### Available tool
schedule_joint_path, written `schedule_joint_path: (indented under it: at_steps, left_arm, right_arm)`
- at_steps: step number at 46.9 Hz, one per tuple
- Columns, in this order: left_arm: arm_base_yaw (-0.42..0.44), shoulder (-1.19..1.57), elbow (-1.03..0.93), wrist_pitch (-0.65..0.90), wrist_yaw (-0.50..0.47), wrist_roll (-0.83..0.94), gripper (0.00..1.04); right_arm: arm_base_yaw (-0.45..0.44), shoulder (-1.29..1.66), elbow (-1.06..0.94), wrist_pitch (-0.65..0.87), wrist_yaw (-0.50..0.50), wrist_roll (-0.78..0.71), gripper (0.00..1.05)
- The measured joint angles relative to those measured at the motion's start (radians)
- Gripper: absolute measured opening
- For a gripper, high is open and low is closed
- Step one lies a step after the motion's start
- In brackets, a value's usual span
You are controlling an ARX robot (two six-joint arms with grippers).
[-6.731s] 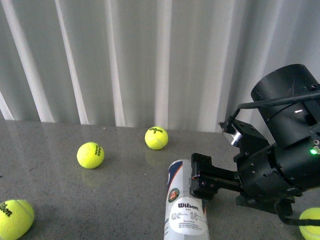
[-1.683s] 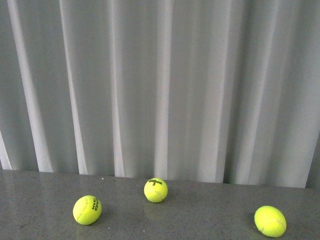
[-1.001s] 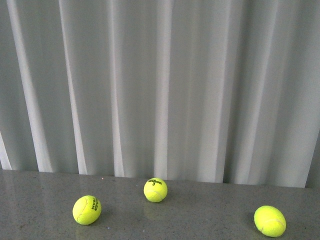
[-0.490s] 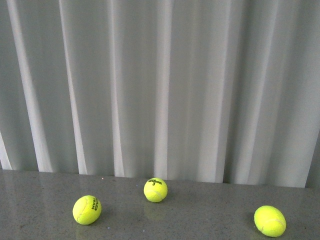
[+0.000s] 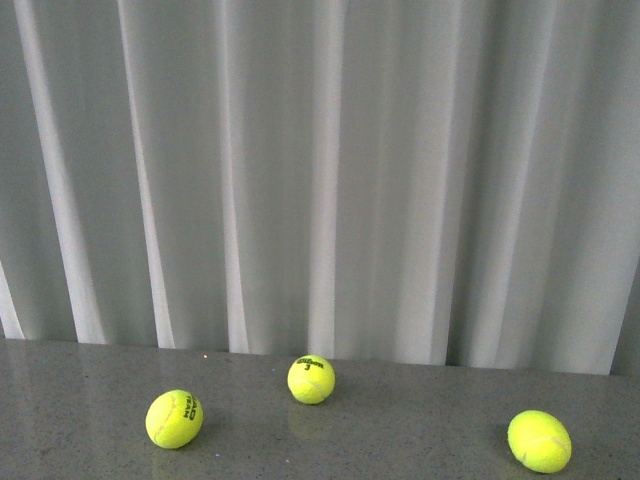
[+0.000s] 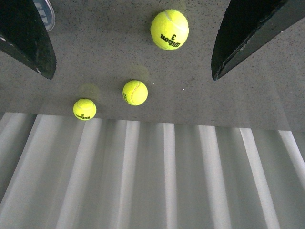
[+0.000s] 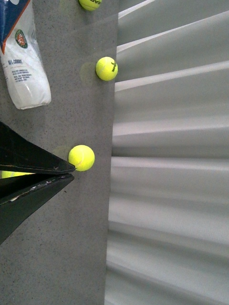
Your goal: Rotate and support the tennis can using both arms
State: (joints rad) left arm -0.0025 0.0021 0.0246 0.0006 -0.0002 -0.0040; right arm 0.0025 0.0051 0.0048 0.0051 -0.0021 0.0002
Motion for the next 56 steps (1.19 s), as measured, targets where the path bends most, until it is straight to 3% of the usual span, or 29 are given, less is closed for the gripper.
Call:
schedule_joint_path:
  at_steps: [8, 14, 34, 56]
  left_arm:
    - [0.0, -0.001, 0.0, 0.0, 0.0, 0.0, 0.98]
    - [0.0, -0.001, 0.0, 0.0, 0.0, 0.0, 0.98]
    - [0.0, -0.001, 0.0, 0.0, 0.0, 0.0, 0.98]
    - [0.0, -0.001, 0.0, 0.0, 0.0, 0.0, 0.98]
  right_arm:
    - [0.0, 0.0, 0.0, -0.004, 0.0, -0.001, 0.07]
    - [0.0, 0.0, 0.0, -0.004, 0.0, -0.001, 0.35]
    - [0.0, 0.0, 0.0, -0.004, 0.0, 0.0, 0.99]
    - [0.0, 0.0, 0.0, -0.004, 0.0, 0.0, 0.98]
